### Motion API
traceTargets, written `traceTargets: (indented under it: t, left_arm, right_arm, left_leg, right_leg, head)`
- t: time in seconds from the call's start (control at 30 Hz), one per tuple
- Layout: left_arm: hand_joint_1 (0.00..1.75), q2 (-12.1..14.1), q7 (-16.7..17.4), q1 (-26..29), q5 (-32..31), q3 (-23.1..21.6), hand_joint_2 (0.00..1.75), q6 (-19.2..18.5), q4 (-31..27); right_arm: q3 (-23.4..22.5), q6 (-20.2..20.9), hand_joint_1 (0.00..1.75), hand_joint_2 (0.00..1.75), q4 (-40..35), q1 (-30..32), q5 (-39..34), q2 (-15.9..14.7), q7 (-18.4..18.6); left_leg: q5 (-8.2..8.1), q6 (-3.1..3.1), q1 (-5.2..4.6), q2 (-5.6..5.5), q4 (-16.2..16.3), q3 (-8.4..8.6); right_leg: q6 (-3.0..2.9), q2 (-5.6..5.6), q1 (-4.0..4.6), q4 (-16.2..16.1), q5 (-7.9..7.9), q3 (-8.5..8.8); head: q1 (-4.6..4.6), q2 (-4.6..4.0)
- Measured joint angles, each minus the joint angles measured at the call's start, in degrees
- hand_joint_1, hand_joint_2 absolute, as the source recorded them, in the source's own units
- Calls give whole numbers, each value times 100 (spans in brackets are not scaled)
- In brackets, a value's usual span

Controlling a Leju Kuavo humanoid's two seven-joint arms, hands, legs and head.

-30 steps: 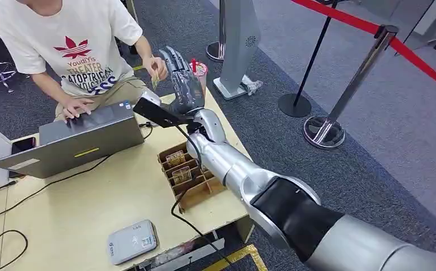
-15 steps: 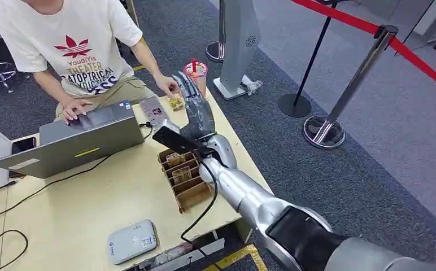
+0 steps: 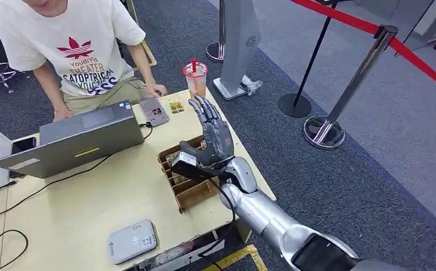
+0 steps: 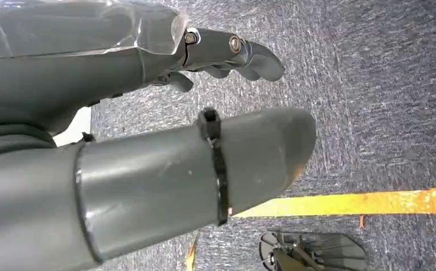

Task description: Pass the card to the sensor for recognition and then transmit it.

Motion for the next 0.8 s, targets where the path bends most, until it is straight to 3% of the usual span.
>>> traceTargets:
  t: [0.1,0.13,0.2,0.23,0.27,0.33,0.57,0.8]
  left_arm:
    - [0,-7,-2,9,42,24,0,66,0]
    - [0,-9,-7,12,52,33,0,83,0]
    - [0,-15,-9,17,59,46,0,92,0]
    - [0,-17,-9,20,66,50,0,96,0]
    - [0,-17,-9,23,68,52,0,103,0]
    - [0,-20,-20,26,68,66,0,109,0]
    - [0,-22,-68,49,61,127,0,122,0]
    - [0,-24,-101,49,-2,127,0,109,0]
  right_arm:
    - [-22,0,73,175,-85,92,96,-42,28]
    - [-30,0,84,175,-105,111,124,-55,35]
    - [-55,2,87,175,-135,143,133,-70,46]
    - [-61,4,113,175,-151,156,133,-79,50]
    - [-66,9,113,175,-162,169,144,-92,52]
    - [-70,13,131,175,-190,202,194,-118,55]
    - [-70,26,138,175,-238,291,201,-201,79]
    - [-92,22,131,175,-301,438,201,-310,103]
  left_leg:
    - [0,0,0,1,0,0]
    - [0,0,0,1,0,1]
    - [0,0,0,0,0,0]
    - [0,0,0,0,0,0]
    - [0,0,0,0,0,0]
    - [0,0,0,0,0,0]
    - [0,0,0,0,0,0]
    - [0,0,0,0,0,1]
  right_leg:
    - [0,1,0,0,0,0]
    - [0,1,0,0,0,0]
    - [0,0,0,0,0,0]
    - [0,1,0,0,0,0]
    - [0,0,0,0,0,0]
    - [0,0,0,0,0,0]
    - [0,1,0,0,0,0]
    - [0,1,0,0,0,0]
  head:
    - [0,0]
    - [0,0]
    - [0,0]
    - [0,0]
    - [0,0]
    - [0,0]
    - [2,0]
    - [0,0]
